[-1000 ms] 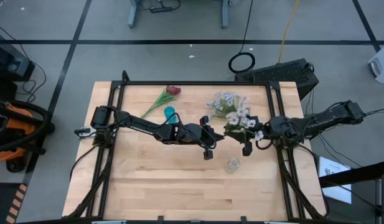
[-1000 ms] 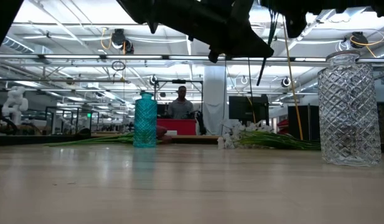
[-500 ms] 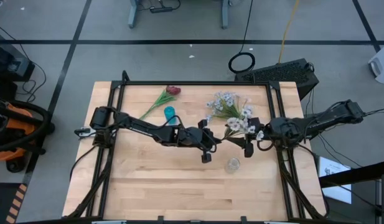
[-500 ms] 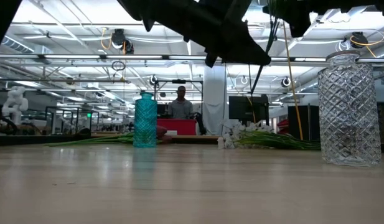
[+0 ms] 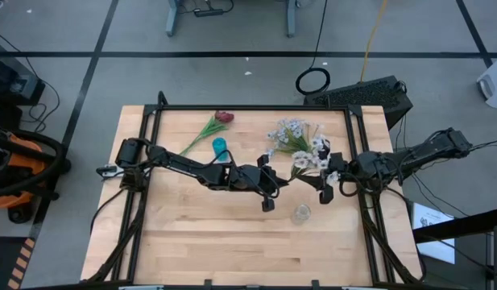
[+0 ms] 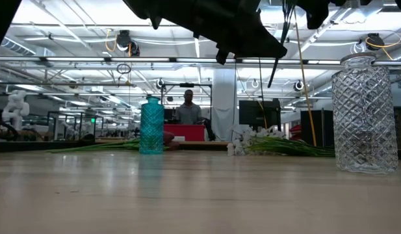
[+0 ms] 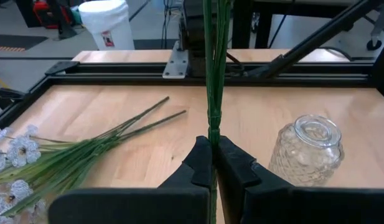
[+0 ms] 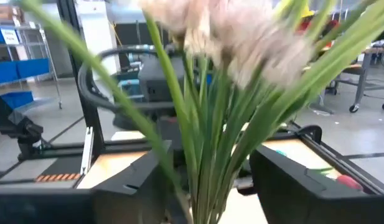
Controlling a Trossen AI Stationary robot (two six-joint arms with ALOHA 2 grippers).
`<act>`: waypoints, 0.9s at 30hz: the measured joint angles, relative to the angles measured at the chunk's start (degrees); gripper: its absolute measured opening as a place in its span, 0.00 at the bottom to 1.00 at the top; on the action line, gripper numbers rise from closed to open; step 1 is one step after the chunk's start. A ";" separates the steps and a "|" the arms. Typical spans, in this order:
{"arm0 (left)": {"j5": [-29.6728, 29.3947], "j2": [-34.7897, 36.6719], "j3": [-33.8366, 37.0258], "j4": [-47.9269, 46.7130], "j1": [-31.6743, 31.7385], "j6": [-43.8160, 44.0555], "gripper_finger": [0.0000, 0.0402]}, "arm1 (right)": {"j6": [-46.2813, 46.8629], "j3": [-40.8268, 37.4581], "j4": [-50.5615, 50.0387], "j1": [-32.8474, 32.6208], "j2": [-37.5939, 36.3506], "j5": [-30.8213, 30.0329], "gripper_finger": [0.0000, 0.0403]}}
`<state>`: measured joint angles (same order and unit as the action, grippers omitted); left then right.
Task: Sort flowers into vase by color
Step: Put the white flowers into the transparent vase
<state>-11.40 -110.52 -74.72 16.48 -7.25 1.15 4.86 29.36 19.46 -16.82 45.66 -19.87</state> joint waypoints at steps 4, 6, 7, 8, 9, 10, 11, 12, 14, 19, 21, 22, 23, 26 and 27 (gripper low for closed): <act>0.02 0.00 0.00 0.14 0.02 0.01 0.02 | -0.61 0.02 0.03 -0.02 0.19 0.04 0.36; 0.00 0.00 0.00 0.43 0.02 0.02 0.03 | -0.61 0.02 0.05 -0.02 0.19 0.02 0.29; 0.00 0.00 0.00 0.64 0.02 0.02 0.04 | -0.61 0.02 0.03 -0.02 0.19 0.02 0.25; 0.02 -0.02 0.00 0.90 0.02 0.04 0.04 | -0.61 0.02 -0.01 -0.02 0.19 0.02 0.21; 0.08 -0.02 0.00 0.95 -0.02 0.05 0.05 | -0.61 0.02 0.00 -0.02 0.19 0.02 0.17; 0.28 -0.02 0.00 0.99 -0.02 0.07 0.06 | -0.61 0.02 0.04 -0.02 0.17 0.03 0.13; 0.60 -0.02 0.00 1.00 -0.02 0.09 0.06 | -0.60 0.02 0.01 -0.03 0.16 0.06 0.10; 1.08 -0.02 0.00 0.98 -0.12 0.09 0.07 | -0.45 0.02 -0.03 -0.07 0.17 0.22 0.06; 1.60 -0.02 0.00 0.99 -0.34 0.43 0.08 | 0.42 0.02 -0.20 -0.07 0.11 0.40 0.02; 4.53 -0.02 0.00 0.30 -1.10 7.16 0.17 | 4.86 0.02 -2.34 -0.28 -1.25 0.47 0.02; 5.66 -0.02 0.00 0.08 -1.47 7.60 0.23 | 6.25 0.02 -2.88 -0.49 -1.81 0.44 0.01; 5.84 -0.02 0.00 -0.07 -1.69 7.61 0.26 | 6.63 0.02 -2.97 -0.76 -2.08 0.34 0.01; 5.86 -0.02 0.00 -0.21 -1.95 7.61 0.29 | 6.97 0.02 -2.99 -0.99 -2.27 0.30 0.01; 6.05 0.25 0.00 -1.91 -2.64 8.72 0.37 | 8.10 0.02 -3.08 -1.62 -3.11 0.30 0.01; 6.22 0.56 0.02 -3.12 -2.72 8.98 0.40 | 8.42 0.02 -3.02 -1.81 -3.35 0.20 0.01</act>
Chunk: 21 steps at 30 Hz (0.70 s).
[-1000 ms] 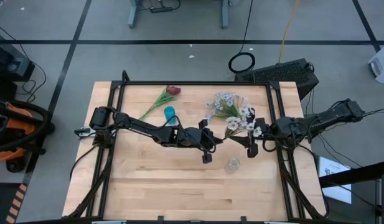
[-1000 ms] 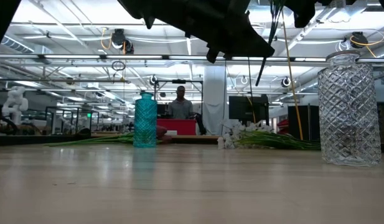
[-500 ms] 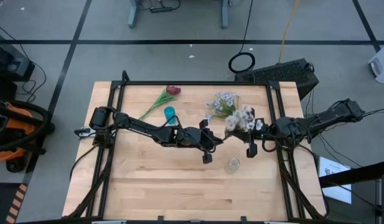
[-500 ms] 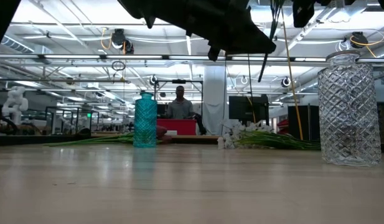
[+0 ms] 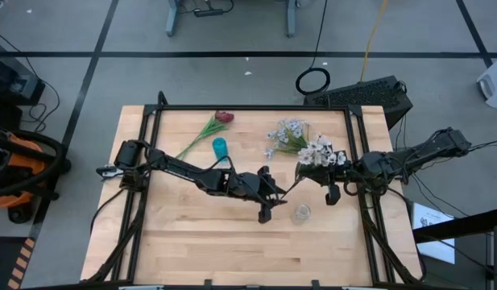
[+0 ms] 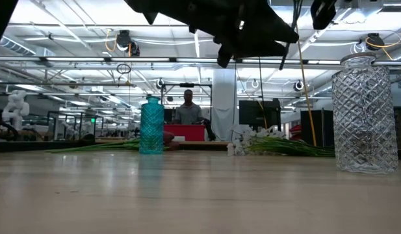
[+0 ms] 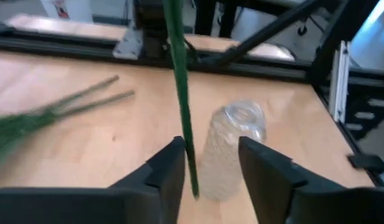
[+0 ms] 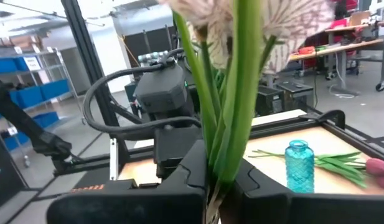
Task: Sort flowers into vase by color
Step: Put the white flowers into the transparent vase
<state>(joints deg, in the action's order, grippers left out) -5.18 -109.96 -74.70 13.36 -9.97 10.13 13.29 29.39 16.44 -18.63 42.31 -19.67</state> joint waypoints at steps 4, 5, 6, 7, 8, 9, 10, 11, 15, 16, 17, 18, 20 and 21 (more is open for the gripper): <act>-0.87 1.83 0.01 -4.64 -0.14 0.15 0.46 | 1.98 0.22 -0.35 -0.72 -0.75 -0.34 0.01; -1.38 2.24 0.03 -5.45 -0.22 0.16 0.47 | 2.43 0.87 -1.25 -1.00 -0.75 -0.32 0.01; -1.89 2.65 0.02 -6.07 -0.39 0.16 0.47 | 2.71 1.84 -2.48 -1.30 -0.69 -0.26 0.01; -2.48 3.29 0.00 -7.36 -0.66 0.10 0.47 | 3.11 3.18 -4.72 -1.68 -0.63 -0.24 0.01; -3.35 3.94 0.00 -8.65 -0.90 0.08 0.48 | 3.69 4.98 -7.56 -2.08 -0.33 -0.44 0.01; -4.21 4.58 0.03 -9.44 -1.16 -0.04 0.48 | 4.18 7.27 -10.71 -2.52 0.09 -1.19 0.01; -5.08 5.09 0.03 -9.90 -1.36 -0.39 0.48 | 4.58 9.66 -14.63 -3.01 0.54 -2.03 0.01; -6.11 5.60 0.03 -10.51 -1.54 -1.08 0.48 | 5.06 11.95 -18.91 -3.61 1.07 -2.96 0.01; -10.41 6.78 0.00 -13.20 -2.11 -2.95 0.48 | 7.56 20.50 -31.06 -5.44 4.57 -5.68 0.00; -11.24 6.78 0.00 -13.75 -2.20 -3.07 0.48 | 8.25 22.30 -33.35 -5.83 5.55 -5.80 0.00; -11.91 6.76 0.00 -14.22 -2.22 -3.44 0.48 | 8.92 23.90 -34.95 -6.20 6.55 -5.86 0.00; -12.34 6.74 0.03 -14.44 -2.22 -3.47 0.48 | 9.52 25.45 -36.46 -6.60 7.62 -5.88 0.00; -12.63 6.75 0.00 -15.39 -2.22 -3.14 0.48 | 11.07 27.92 -39.42 -7.49 9.46 -5.89 0.00; -12.84 6.76 0.00 -16.37 -2.21 -2.95 0.48 | 11.81 29.24 -40.67 -8.01 10.45 -5.87 0.00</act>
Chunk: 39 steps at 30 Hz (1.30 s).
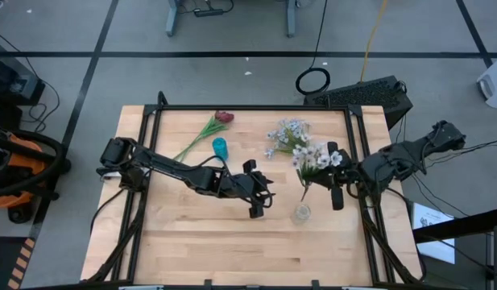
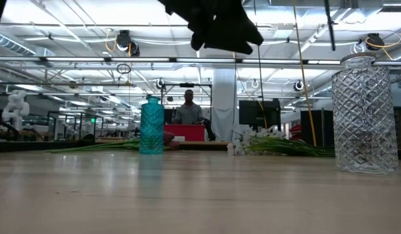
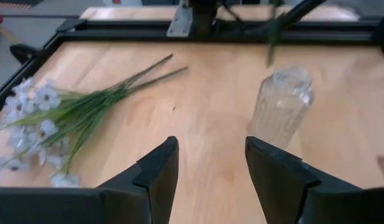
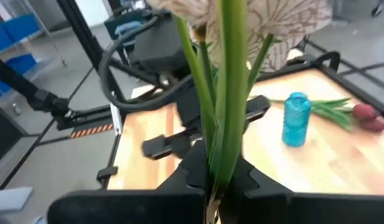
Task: Sort flowers into vase by color
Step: Put the white flowers into the transparent vase
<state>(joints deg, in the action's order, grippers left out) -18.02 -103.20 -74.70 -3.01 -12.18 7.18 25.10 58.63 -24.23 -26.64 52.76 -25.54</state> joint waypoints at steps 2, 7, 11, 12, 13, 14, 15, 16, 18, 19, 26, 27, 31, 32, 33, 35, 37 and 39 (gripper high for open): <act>-0.18 -0.01 0.00 -2.66 0.03 0.90 0.48 | 1.41 2.04 -2.00 -1.01 1.69 0.00 0.00; -0.27 -0.02 0.00 -5.47 0.03 1.32 0.48 | 3.42 5.37 -3.60 -3.36 4.94 -0.08 0.00; -0.26 -0.55 0.00 -5.87 0.03 1.36 0.48 | 4.48 5.75 -3.65 -4.30 6.42 -0.15 0.00; -0.19 -0.57 0.00 -5.84 0.03 1.38 0.48 | 4.48 5.81 -3.86 -4.45 6.77 -0.30 0.00; -0.02 -0.57 0.00 -5.69 0.03 1.38 0.48 | 4.35 5.82 -4.13 -4.65 7.17 -0.44 0.00; 0.23 -0.57 0.00 -5.45 0.03 1.40 0.48 | 3.81 5.82 -4.45 -4.80 7.55 -0.48 0.00; 0.32 -0.57 0.00 -5.42 0.03 1.39 0.48 | 3.48 5.82 -4.69 -4.98 7.94 -0.56 0.00; 0.35 -0.57 0.00 -5.48 0.03 1.39 0.48 | 3.38 5.82 -4.84 -5.13 8.30 -1.04 0.00; 0.39 -0.57 0.00 -5.49 0.03 1.33 0.48 | 3.04 5.82 -4.88 -5.37 8.79 -1.61 0.00; 0.39 -0.57 0.00 -5.45 0.03 1.31 0.48 | 2.78 5.82 -4.88 -5.37 8.93 -1.62 0.00; 0.51 -0.57 0.00 -5.39 0.03 1.35 0.48 | -0.26 5.82 -5.90 -5.37 9.34 -3.09 0.00; 0.54 -0.57 0.00 -5.34 0.03 1.36 0.48 | -0.51 5.82 -6.29 -5.35 9.40 -3.53 0.00; 0.54 -0.59 0.00 -5.07 0.03 1.36 0.48 | -0.79 5.80 -7.13 -5.35 9.67 -4.76 0.00; 0.56 -0.59 0.00 -5.10 0.03 1.36 0.48 | -0.72 5.80 -7.12 -5.35 9.76 -4.77 0.00; 0.57 -0.59 0.00 -5.10 0.03 1.36 0.48 | -0.72 5.80 -7.10 -5.35 9.89 -4.78 0.00; 0.57 -0.59 0.00 -5.04 0.03 1.36 0.48 | -0.70 5.80 -7.12 -5.35 10.21 -4.76 0.00; 0.57 -0.59 0.00 -5.07 0.03 1.36 0.48 | -0.54 5.80 -7.14 -5.35 10.67 -4.76 0.00; 0.59 -0.59 0.00 -5.06 0.03 1.36 0.48 | -0.59 5.80 -7.20 -5.35 11.46 -4.76 0.00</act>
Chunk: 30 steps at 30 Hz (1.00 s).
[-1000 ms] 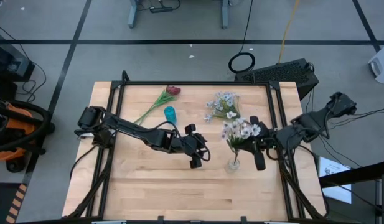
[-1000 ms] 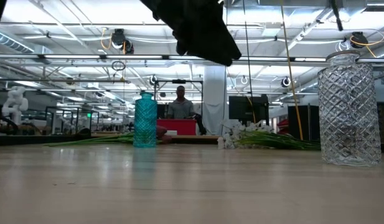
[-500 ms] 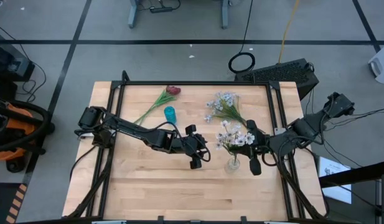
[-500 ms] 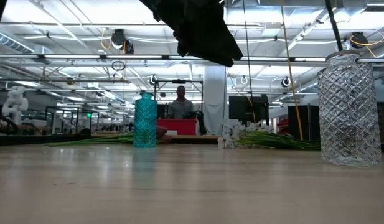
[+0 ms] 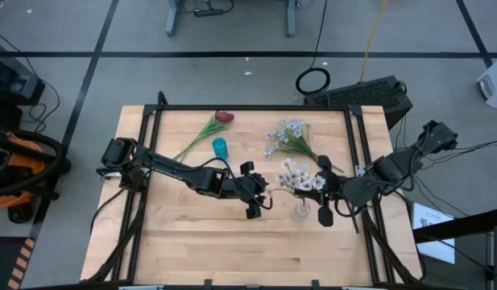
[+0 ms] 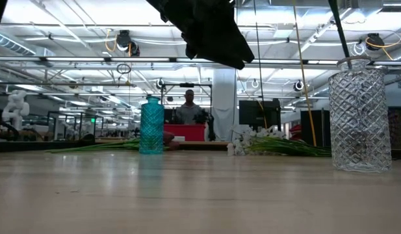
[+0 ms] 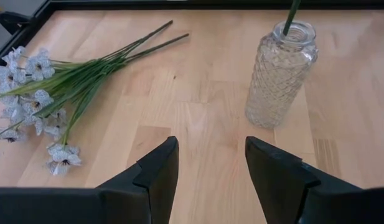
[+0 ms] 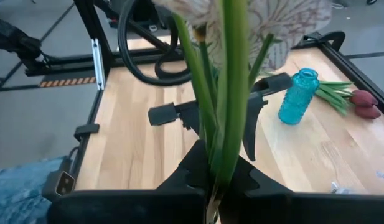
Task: Sort flowers into vase by color
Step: Put the white flowers into the transparent vase
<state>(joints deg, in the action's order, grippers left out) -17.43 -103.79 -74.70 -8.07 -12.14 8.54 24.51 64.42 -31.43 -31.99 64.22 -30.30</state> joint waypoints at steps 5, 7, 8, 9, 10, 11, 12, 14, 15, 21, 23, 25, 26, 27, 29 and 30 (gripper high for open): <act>0.00 0.00 0.00 -0.01 0.00 0.00 0.48 | 0.14 -0.05 -0.08 0.00 2.43 0.07 0.02; 0.02 0.00 0.00 -0.01 0.00 0.00 0.48 | 0.24 -0.07 -0.06 0.00 3.22 0.09 0.02; 0.02 0.00 0.00 -0.01 0.00 0.02 0.48 | 0.31 -0.07 -0.07 0.00 3.63 0.09 0.02; 0.00 -0.02 0.00 -0.03 0.00 0.02 0.48 | 0.33 -0.07 -0.09 0.00 4.04 0.11 0.02; 0.02 -0.02 0.00 -0.03 0.00 0.02 0.48 | 0.46 -0.08 -0.16 0.00 4.38 0.20 0.02; 0.01 -0.02 0.00 -0.02 0.00 0.02 0.48 | 0.63 -0.09 -0.23 0.00 4.71 0.26 0.02; 0.02 -0.02 0.00 -0.04 0.00 0.02 0.48 | 0.82 -0.09 -0.22 0.00 5.03 0.25 0.02; 0.02 -0.02 0.00 -0.08 0.00 0.02 0.48 | 0.92 -0.09 -0.31 0.00 5.57 0.28 0.02; 0.02 -0.02 0.00 -0.11 0.00 0.02 0.48 | 0.94 -0.09 -0.40 0.00 5.88 0.28 0.02; 0.02 -0.02 0.00 -0.27 0.00 0.02 0.48 | 1.71 -0.12 -1.32 -0.40 6.48 0.21 0.02; 0.02 -0.02 0.00 -0.29 0.00 0.02 0.48 | 2.78 -0.58 -1.31 -0.68 6.52 0.03 0.02; 0.03 -0.02 0.00 -0.31 0.00 0.02 0.48 | 3.48 -1.21 -1.54 -1.06 6.56 -0.95 0.02; 0.02 -0.02 0.00 -0.31 0.00 0.02 0.48 | 3.76 -1.44 -1.50 -1.33 6.59 -1.45 0.02; 0.04 -0.02 0.00 -0.31 0.00 0.02 0.48 | 4.00 -1.67 -1.48 -1.56 6.59 -1.93 0.02; 0.04 -0.02 0.00 -0.29 0.00 0.02 0.48 | 4.63 -1.94 -1.35 -1.94 6.59 -2.97 0.02; 0.04 -0.02 0.00 -0.31 0.00 0.02 0.48 | 4.82 -2.05 -1.31 -2.11 6.59 -3.25 0.02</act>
<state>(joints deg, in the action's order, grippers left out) -17.39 -103.81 -74.70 -8.38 -12.14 8.56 29.33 62.37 -32.74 -34.10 70.81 -33.55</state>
